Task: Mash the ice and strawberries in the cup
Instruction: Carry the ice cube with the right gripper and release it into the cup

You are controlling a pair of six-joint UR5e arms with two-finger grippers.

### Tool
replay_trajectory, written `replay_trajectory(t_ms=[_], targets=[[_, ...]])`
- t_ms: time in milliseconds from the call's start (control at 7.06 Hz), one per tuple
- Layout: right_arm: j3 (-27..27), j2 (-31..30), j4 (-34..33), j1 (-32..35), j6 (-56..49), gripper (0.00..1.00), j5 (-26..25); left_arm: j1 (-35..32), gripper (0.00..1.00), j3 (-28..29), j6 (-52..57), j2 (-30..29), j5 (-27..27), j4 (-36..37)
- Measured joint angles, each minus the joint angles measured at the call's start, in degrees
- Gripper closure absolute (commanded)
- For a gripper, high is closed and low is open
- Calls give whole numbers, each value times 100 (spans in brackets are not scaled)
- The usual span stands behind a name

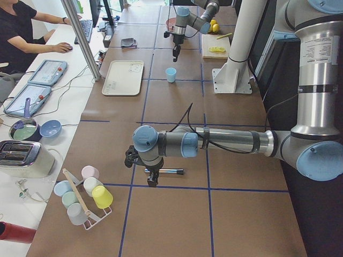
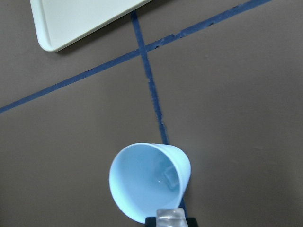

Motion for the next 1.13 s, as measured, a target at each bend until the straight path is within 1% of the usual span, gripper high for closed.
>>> replay_trajectory(t_ms=[142,283,425,1134], targets=[[-277,258,-24,-61,84,94,-130,0,0,1,0,2,0,2],[-461,391,-26,-81,110,41,-194,1,0,0,0,3,0,0],[-539,438,-21,-89,112,1,-223,0,0,-4,0,3,0,-2],[-525,423,-9,-90,122,1,-232,-3,0,-7,0,3,0,-2]])
